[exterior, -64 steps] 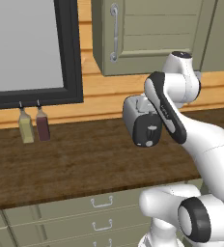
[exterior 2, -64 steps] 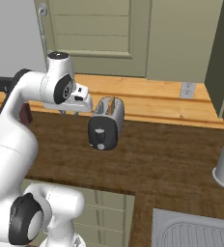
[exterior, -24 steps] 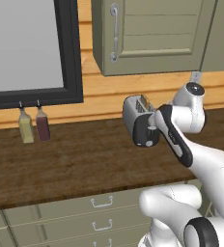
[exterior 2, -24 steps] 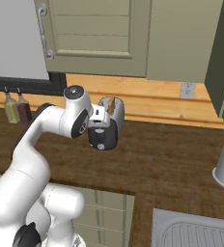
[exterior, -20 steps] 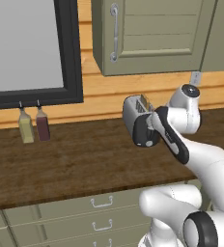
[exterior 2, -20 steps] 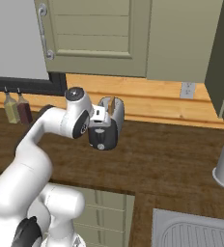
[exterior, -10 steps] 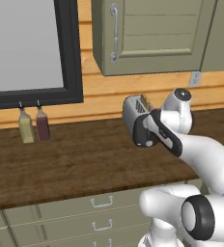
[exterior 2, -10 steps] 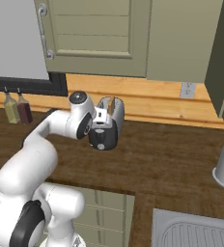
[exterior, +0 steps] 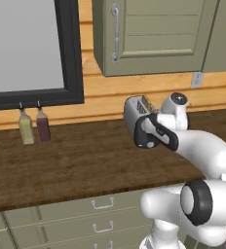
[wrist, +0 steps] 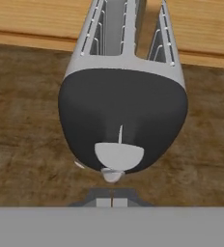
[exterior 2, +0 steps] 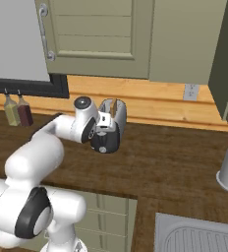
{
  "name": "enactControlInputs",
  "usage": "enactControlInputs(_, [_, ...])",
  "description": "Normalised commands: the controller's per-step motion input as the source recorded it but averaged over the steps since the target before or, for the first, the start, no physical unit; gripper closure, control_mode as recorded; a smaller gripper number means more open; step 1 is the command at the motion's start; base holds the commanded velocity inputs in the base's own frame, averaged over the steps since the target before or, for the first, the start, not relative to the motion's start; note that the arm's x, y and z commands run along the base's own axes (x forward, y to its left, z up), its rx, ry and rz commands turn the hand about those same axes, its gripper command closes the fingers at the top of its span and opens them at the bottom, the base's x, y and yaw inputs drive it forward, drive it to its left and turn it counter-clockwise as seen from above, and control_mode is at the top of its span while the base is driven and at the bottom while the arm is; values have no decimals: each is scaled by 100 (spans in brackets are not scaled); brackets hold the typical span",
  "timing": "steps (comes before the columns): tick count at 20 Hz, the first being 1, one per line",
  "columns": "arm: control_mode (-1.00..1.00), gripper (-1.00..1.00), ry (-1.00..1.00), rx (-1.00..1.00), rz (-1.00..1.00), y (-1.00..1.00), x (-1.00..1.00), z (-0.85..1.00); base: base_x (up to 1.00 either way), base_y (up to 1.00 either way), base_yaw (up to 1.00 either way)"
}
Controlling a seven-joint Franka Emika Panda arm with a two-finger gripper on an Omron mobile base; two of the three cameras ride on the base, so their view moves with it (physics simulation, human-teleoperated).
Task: Start the toaster. Once the lever pops up, take the bread to the plate on the dining counter.
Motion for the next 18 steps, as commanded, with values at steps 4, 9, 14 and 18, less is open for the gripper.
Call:
enactControlInputs(4, [-100, 100, 0, 0, 0, 0, 26, -17, 0, 0, 0])
enactControlInputs(9, [-100, 100, 0, 0, 0, 0, 24, -12, 0, 0, 0])
enactControlInputs(14, [-100, 100, 0, 0, 0, 0, 24, -2, 0, 0, 0])
enactControlInputs(18, [-100, 100, 0, 0, -1, -4, 13, -14, 0, 0, 0])
